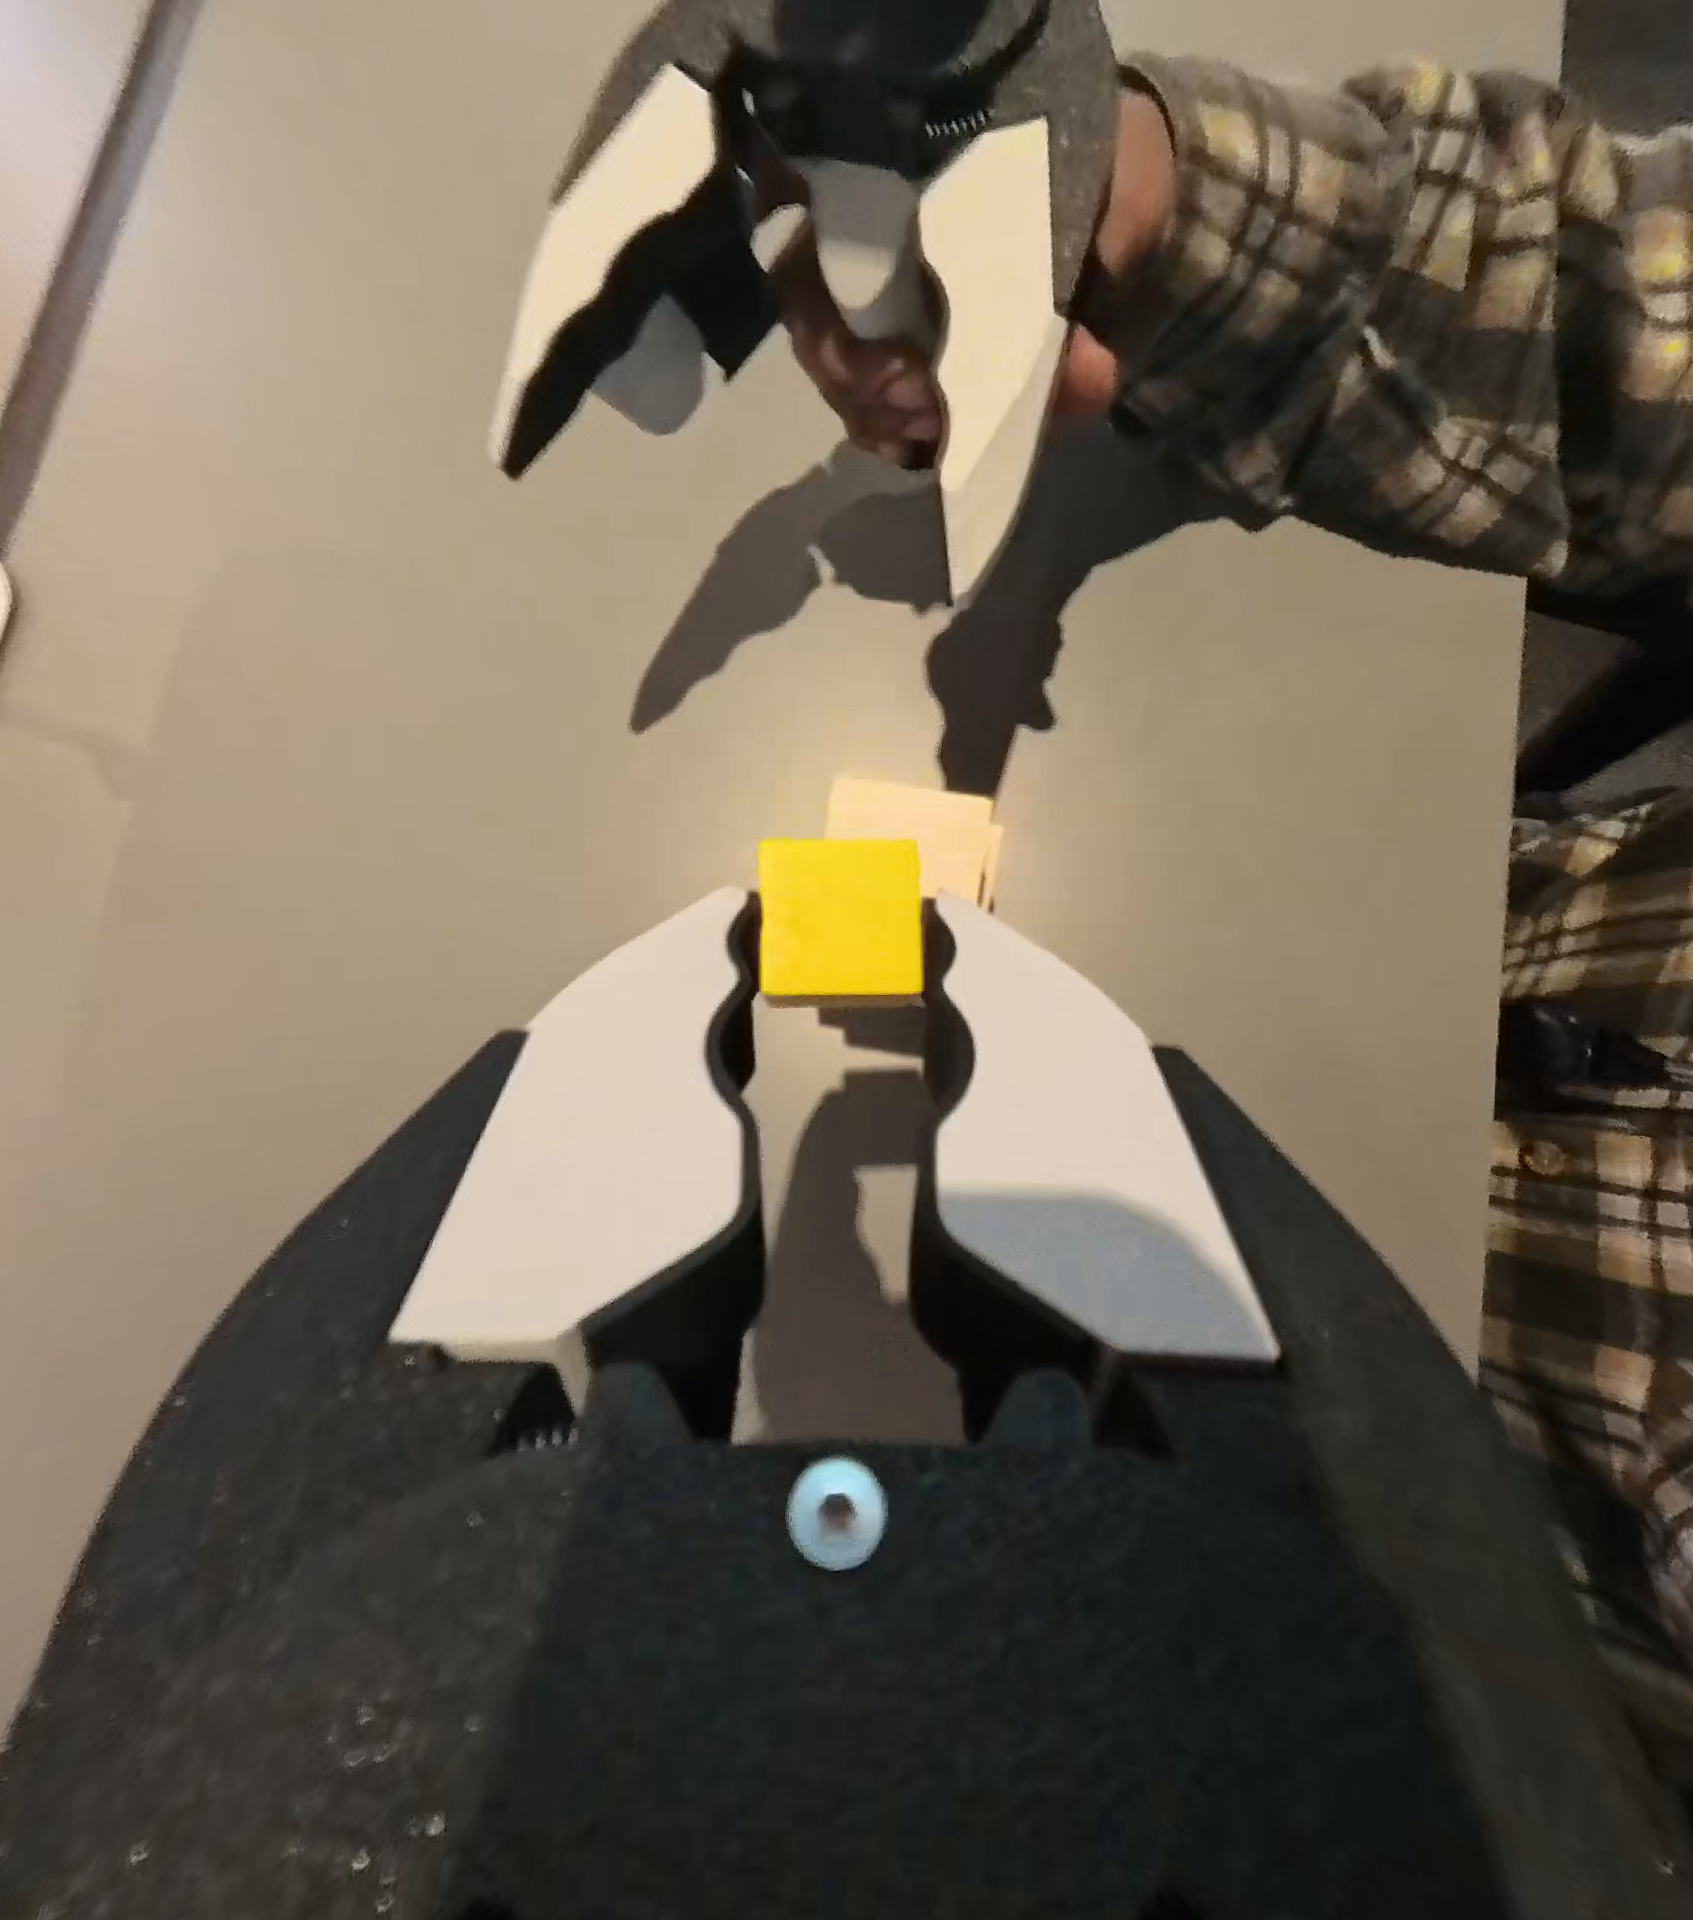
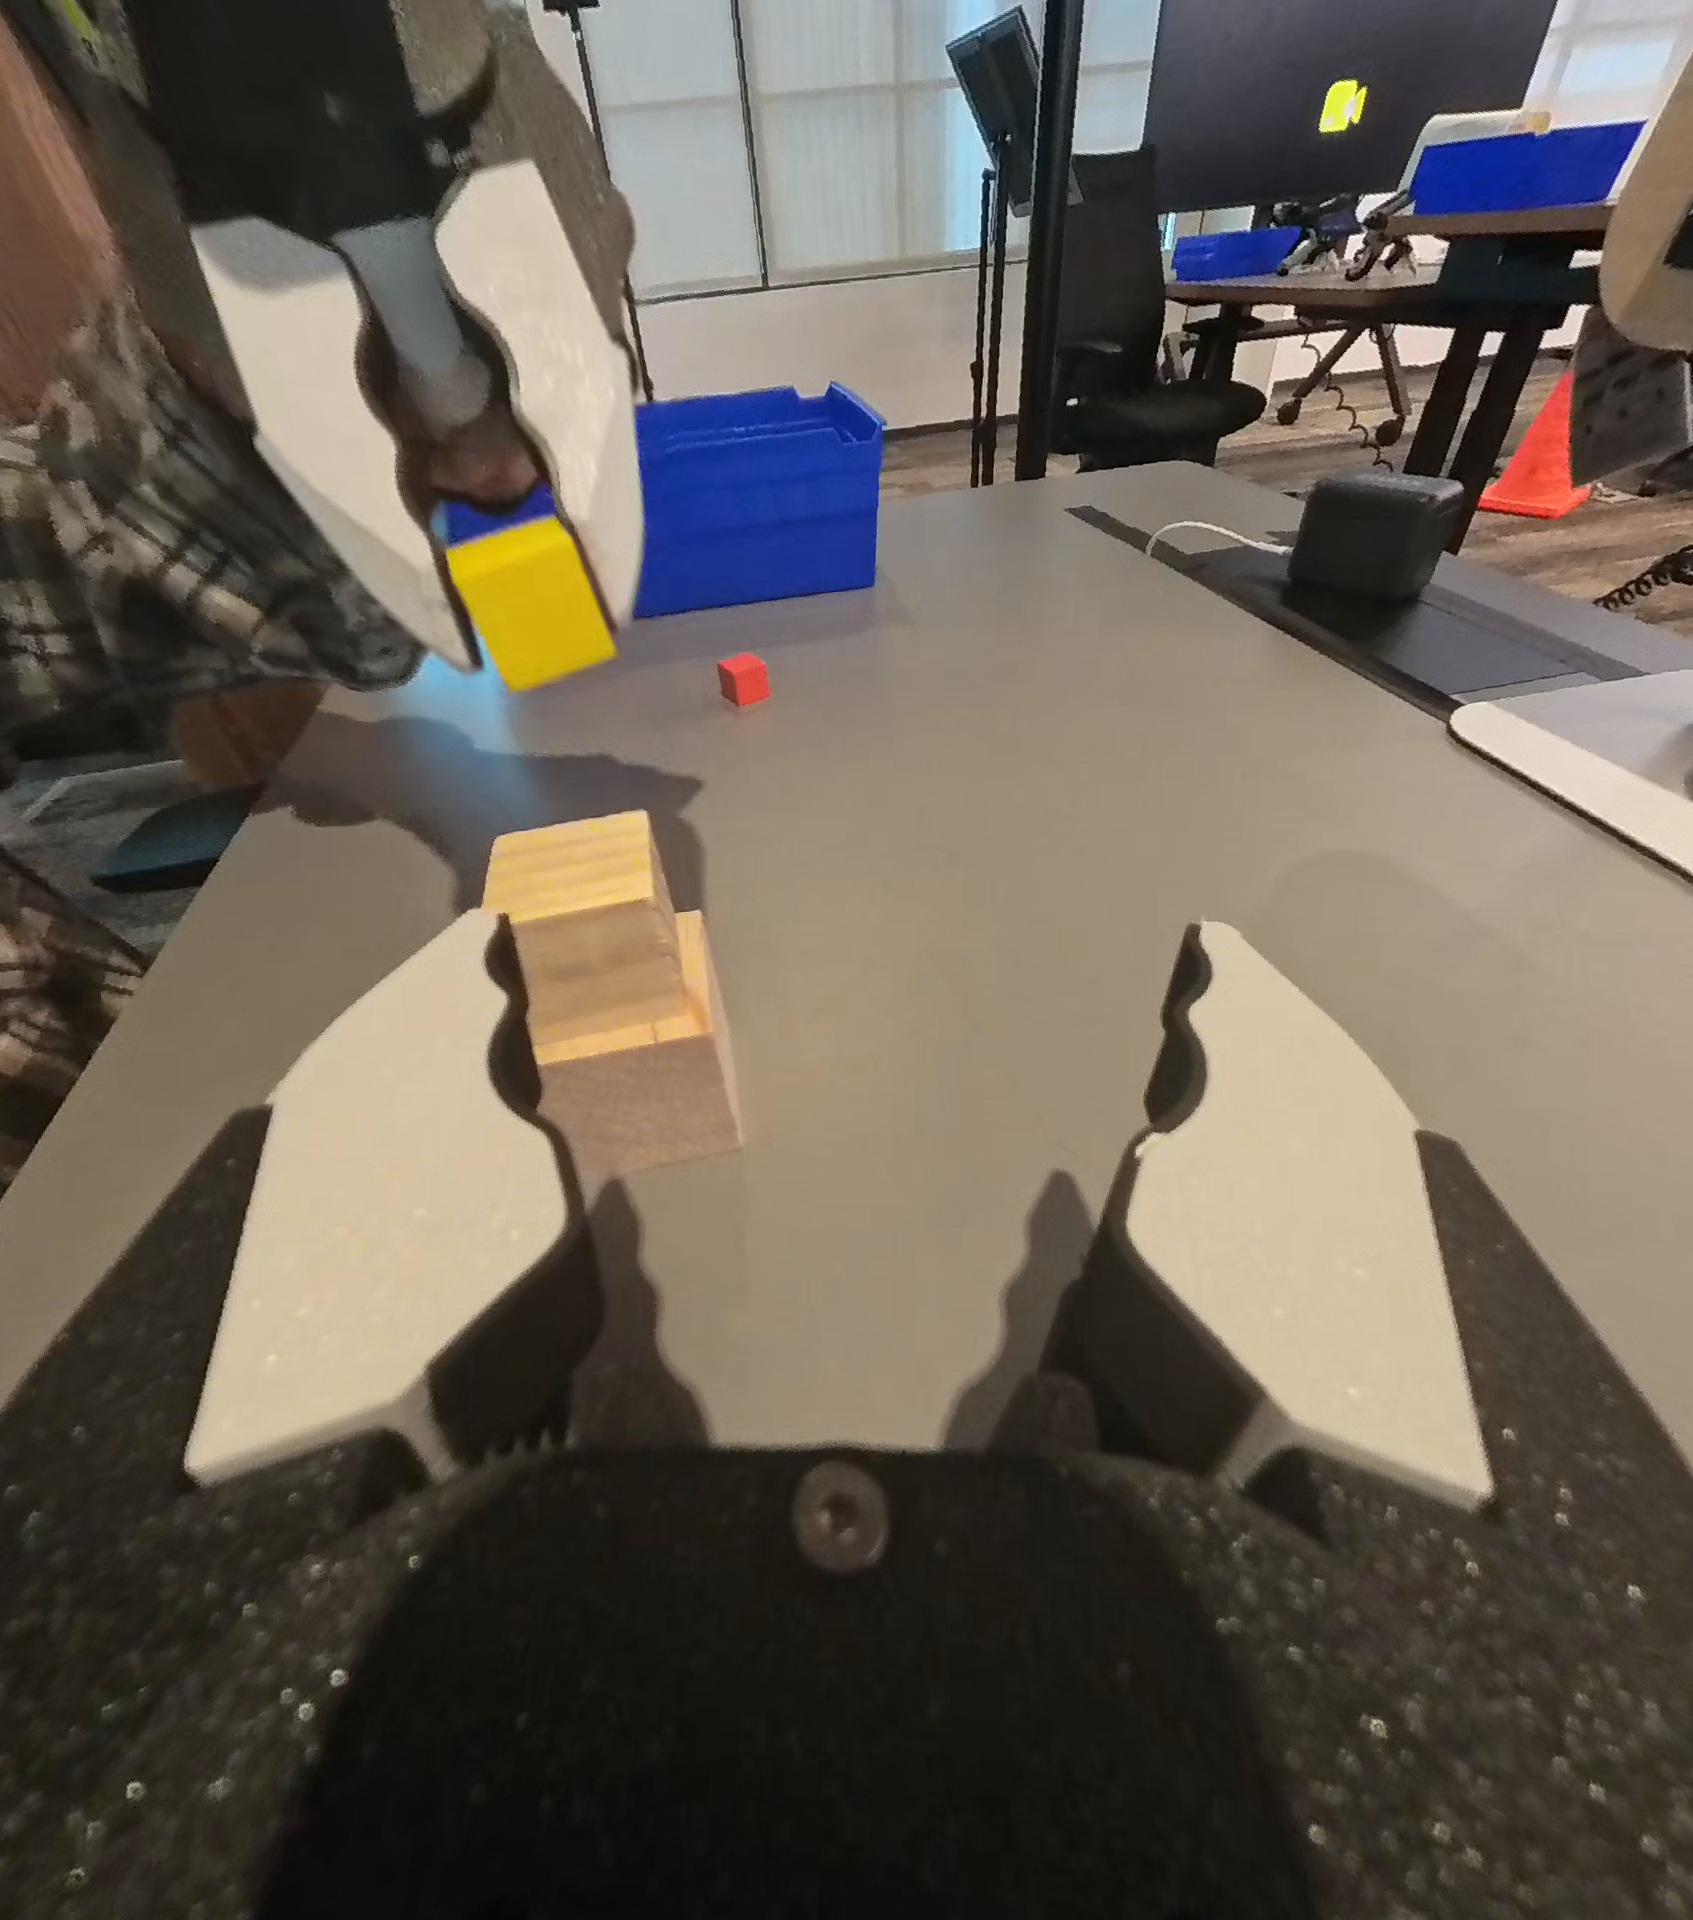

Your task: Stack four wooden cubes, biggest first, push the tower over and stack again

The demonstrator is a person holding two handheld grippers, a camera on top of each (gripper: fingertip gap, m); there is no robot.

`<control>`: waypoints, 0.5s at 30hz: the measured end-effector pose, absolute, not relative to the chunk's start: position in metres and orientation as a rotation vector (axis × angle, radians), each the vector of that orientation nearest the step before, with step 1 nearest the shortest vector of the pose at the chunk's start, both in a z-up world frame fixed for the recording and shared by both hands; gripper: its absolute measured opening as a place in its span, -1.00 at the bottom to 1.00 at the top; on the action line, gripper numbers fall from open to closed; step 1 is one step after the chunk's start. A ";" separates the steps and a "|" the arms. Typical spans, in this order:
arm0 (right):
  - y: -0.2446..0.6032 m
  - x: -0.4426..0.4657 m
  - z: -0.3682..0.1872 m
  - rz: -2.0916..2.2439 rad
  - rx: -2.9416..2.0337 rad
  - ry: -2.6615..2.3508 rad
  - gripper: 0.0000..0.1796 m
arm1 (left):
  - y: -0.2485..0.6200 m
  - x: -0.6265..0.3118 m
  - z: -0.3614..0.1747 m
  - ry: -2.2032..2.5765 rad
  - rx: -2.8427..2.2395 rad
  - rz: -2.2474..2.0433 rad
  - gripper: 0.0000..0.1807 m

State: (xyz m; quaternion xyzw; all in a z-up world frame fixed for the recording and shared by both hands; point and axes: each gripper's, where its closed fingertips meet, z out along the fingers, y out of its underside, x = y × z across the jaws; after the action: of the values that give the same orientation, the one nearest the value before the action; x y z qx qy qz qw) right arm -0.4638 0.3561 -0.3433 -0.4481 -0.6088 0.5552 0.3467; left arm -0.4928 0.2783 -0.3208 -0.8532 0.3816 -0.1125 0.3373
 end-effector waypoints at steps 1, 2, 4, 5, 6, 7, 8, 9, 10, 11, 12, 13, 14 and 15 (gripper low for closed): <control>0.356 -0.464 -0.343 1.441 -1.161 -1.580 0.28 | 0.280 -0.489 -0.325 1.009 -2.234 -0.309 -0.69; 0.356 -0.464 -0.343 1.441 -1.160 -1.580 0.28 | 0.280 -0.485 -0.328 1.020 -2.238 -0.335 -0.69; 0.355 -0.464 -0.342 1.440 -1.156 -1.582 0.28 | 0.281 -0.479 -0.333 1.034 -2.244 -0.378 -0.69; 0.355 -0.463 -0.342 1.440 -1.155 -1.582 0.28 | 0.281 -0.476 -0.335 1.041 -2.245 -0.388 -0.69; 0.355 -0.463 -0.342 1.441 -1.154 -1.582 0.28 | 0.282 -0.475 -0.338 1.052 -2.250 -0.393 -0.69; 0.355 -0.463 -0.342 1.441 -1.154 -1.583 0.28 | 0.282 -0.474 -0.340 1.063 -2.255 -0.391 -0.69; 0.355 -0.463 -0.341 1.441 -1.154 -1.583 0.28 | 0.283 -0.473 -0.343 1.072 -2.260 -0.388 -0.69; 0.355 -0.463 -0.341 1.441 -1.154 -1.582 0.28 | 0.283 -0.472 -0.345 1.081 -2.265 -0.392 -0.69; 0.355 -0.463 -0.341 1.441 -1.153 -1.581 0.28 | 0.284 -0.471 -0.346 1.089 -2.267 -0.398 -0.69; 0.355 -0.463 -0.341 1.442 -1.152 -1.579 0.28 | 0.285 -0.470 -0.347 1.094 -2.266 -0.402 -0.69; 0.356 -0.463 -0.340 1.442 -1.152 -1.577 0.28 | 0.285 -0.469 -0.348 1.096 -2.266 -0.403 -0.69; 0.356 -0.463 -0.340 1.442 -1.152 -1.576 0.27 | 0.286 -0.468 -0.348 1.099 -2.264 -0.406 -0.69; 0.356 -0.463 -0.340 1.442 -1.152 -1.575 0.27 | 0.286 -0.467 -0.348 1.099 -2.259 -0.409 -0.69; 0.356 -0.463 -0.340 1.443 -1.153 -1.575 0.27 | 0.287 -0.466 -0.348 1.098 -2.256 -0.413 -0.69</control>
State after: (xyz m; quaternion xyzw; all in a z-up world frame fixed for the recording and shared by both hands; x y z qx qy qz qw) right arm -0.4627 0.3561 -0.3404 -0.4449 -0.6080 0.5569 0.3497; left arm -0.4661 0.2868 -0.3482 -0.8477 0.4127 -0.1553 0.2948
